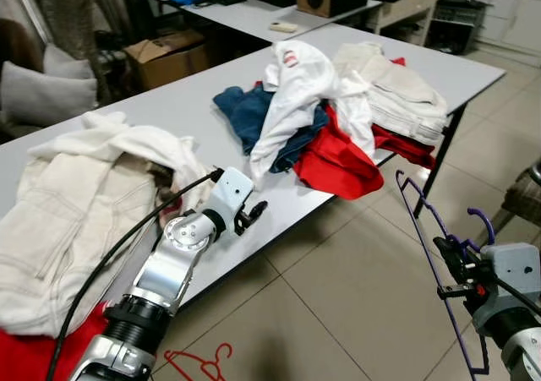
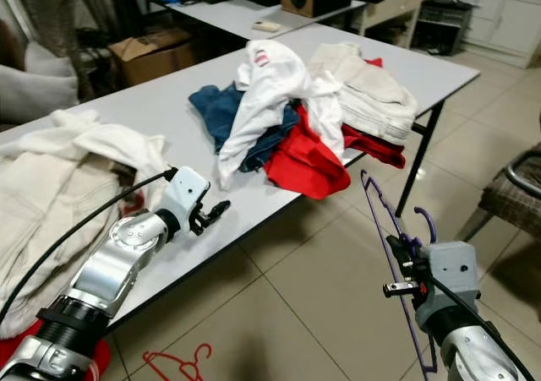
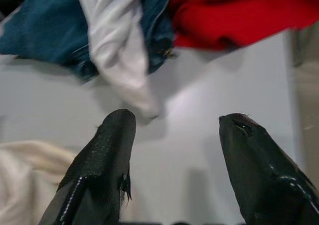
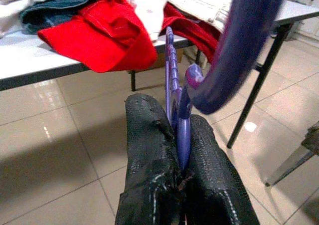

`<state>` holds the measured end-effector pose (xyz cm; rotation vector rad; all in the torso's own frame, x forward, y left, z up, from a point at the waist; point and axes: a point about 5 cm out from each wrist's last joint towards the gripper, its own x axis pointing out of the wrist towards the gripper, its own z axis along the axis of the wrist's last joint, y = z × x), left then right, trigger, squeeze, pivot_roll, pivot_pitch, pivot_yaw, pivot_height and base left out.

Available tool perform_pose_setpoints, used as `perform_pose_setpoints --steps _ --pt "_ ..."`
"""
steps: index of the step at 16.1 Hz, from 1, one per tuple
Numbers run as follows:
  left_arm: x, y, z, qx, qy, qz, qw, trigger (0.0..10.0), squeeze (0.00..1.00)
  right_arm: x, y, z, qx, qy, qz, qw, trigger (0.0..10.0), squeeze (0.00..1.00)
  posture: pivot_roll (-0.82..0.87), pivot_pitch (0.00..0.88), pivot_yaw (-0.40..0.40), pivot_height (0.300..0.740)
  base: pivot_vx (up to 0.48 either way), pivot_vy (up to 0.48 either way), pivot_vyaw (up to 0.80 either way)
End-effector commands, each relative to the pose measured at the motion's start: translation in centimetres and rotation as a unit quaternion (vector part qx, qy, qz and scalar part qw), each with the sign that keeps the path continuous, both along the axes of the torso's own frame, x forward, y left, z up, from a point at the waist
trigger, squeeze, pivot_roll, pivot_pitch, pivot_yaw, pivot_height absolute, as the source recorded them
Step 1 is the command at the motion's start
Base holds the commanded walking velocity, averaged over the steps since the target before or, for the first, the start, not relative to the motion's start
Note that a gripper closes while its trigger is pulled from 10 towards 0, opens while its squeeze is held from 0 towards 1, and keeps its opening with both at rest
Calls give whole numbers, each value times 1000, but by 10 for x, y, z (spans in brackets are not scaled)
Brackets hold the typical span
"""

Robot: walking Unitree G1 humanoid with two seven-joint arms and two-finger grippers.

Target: Hang hanger

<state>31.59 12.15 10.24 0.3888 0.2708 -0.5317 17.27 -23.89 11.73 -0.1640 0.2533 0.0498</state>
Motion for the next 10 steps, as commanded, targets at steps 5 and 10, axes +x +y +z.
perform_pose_setpoints --steps 5,10 --pt "8 39 23 -8 -66 110 992 10000 0 13 8 14 -2 -45 36 998 10000 0 -309 0 106 740 0 0 0" --pt "-26 54 12 7 2 73 997 10000 0 26 23 9 13 -56 86 995 10000 0 -240 0 98 740 0 0 0"
